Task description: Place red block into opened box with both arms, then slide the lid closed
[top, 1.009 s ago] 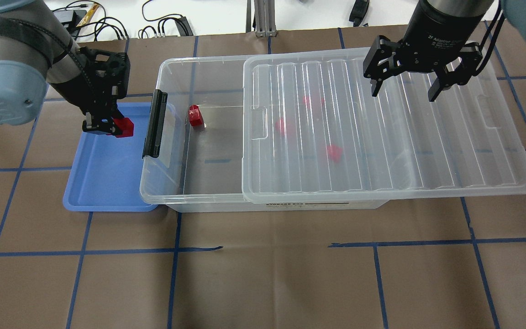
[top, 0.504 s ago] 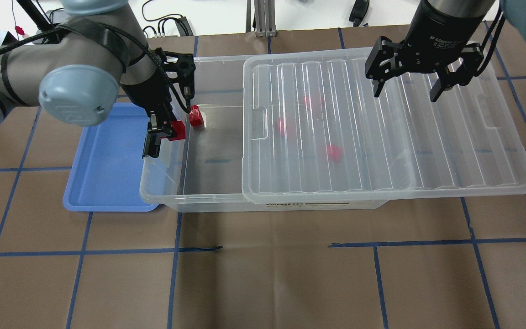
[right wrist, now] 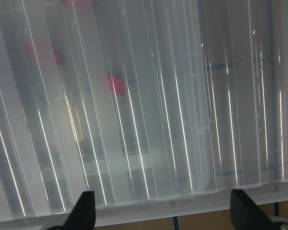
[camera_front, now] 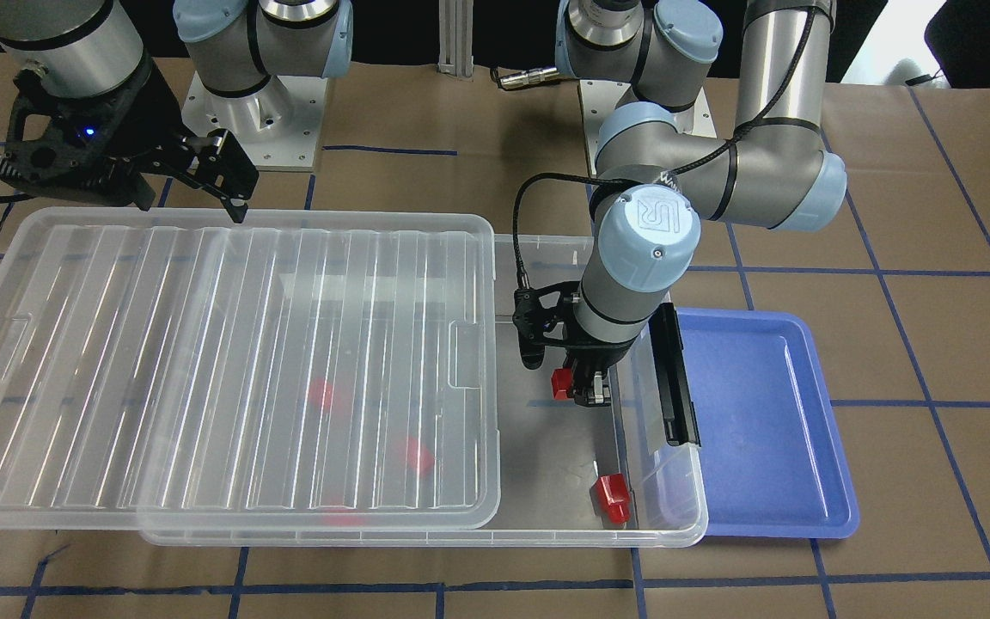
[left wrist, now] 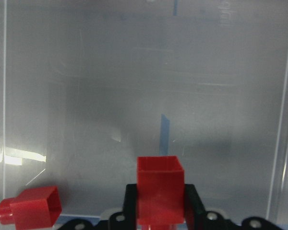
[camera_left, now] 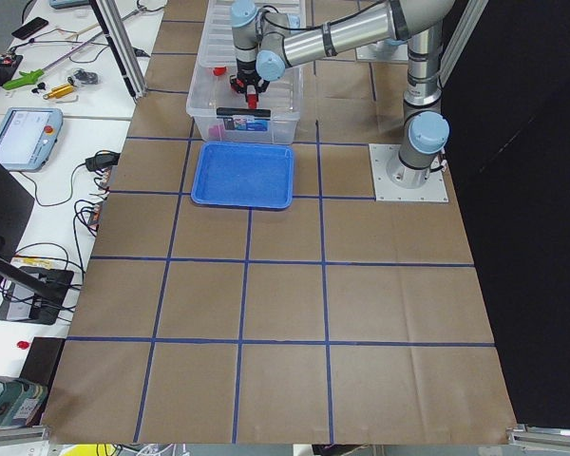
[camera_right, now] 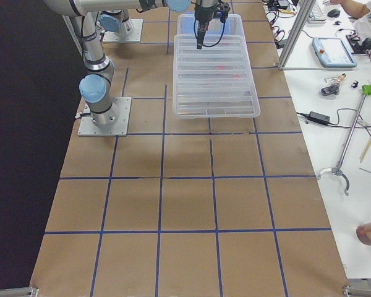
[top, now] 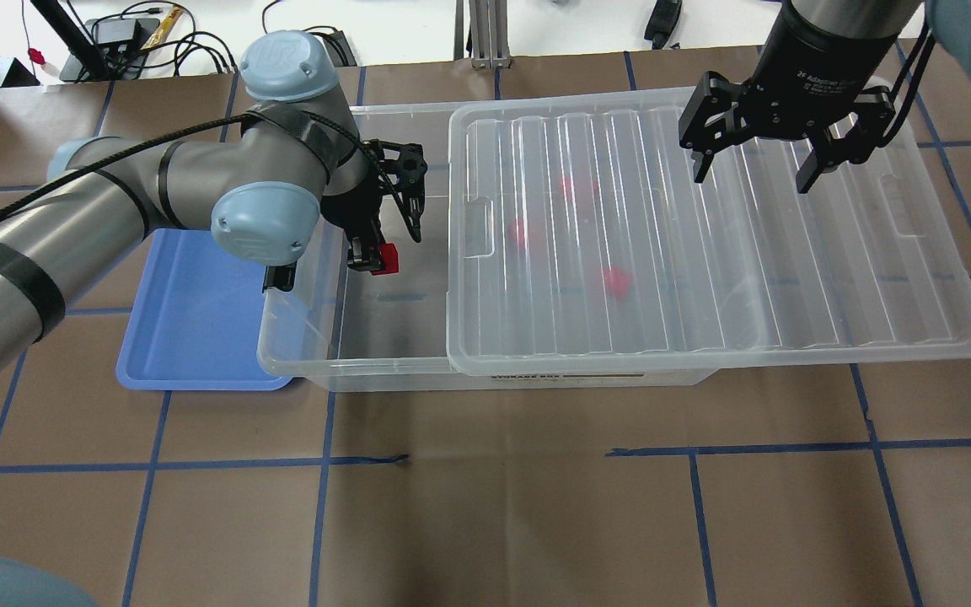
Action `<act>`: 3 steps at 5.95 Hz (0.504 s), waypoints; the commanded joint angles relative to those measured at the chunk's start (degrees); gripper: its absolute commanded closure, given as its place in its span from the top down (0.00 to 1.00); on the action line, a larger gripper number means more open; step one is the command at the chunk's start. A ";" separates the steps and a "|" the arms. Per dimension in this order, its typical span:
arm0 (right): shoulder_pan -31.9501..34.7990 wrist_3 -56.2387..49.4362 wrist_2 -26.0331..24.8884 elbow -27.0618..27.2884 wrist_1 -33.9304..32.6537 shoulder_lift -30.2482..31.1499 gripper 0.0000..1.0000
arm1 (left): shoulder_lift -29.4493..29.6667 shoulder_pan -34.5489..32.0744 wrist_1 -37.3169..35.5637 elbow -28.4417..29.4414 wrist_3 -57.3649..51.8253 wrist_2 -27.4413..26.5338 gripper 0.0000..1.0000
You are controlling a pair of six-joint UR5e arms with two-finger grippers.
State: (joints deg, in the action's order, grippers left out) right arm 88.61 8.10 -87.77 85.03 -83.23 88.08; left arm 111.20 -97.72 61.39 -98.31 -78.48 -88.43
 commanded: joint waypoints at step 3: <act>-2.12 -0.19 -0.55 0.40 0.35 0.43 1.00 | 5.70 -0.02 -9.10 -3.82 -0.35 0.01 0.08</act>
State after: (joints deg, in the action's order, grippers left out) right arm 86.75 8.03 -87.96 85.51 -82.94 88.42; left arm 116.28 -97.75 52.77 -101.66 -78.76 -88.16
